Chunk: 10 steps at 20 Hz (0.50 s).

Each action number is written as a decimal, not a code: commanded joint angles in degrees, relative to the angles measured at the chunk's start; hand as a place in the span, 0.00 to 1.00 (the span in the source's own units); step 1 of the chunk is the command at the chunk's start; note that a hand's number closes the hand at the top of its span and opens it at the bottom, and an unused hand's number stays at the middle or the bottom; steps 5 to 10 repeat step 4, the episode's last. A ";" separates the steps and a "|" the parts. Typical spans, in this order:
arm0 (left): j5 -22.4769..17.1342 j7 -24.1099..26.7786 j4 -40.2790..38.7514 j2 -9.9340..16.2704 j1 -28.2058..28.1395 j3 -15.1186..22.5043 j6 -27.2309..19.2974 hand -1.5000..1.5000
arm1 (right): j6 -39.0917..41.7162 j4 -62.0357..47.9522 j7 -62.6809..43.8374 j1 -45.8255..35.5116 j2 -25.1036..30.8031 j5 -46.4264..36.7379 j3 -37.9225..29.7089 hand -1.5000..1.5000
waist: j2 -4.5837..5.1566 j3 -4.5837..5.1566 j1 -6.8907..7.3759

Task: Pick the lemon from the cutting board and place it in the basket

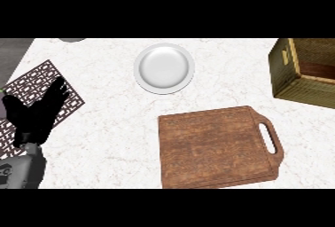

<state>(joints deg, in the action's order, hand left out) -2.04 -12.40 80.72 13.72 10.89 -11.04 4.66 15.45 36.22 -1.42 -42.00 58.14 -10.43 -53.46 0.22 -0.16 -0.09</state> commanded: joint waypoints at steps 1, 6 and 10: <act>-0.21 -0.88 1.00 -0.22 0.09 0.24 0.01 0.50 | 11.26 -8.50 3.99 5.83 8.07 2.70 -2.89 0.00 | 0.11 -0.10 -0.04; -0.91 -1.20 1.09 1.39 0.73 -0.93 0.89 0.50 | 15.39 -12.38 9.43 9.22 11.97 2.98 -3.60 0.00 | 0.20 -0.10 0.29; -0.91 -1.20 1.09 1.39 0.73 -0.93 0.89 0.50 | 15.39 -12.38 9.43 9.22 11.97 2.98 -3.60 0.00 | 0.20 -0.10 0.29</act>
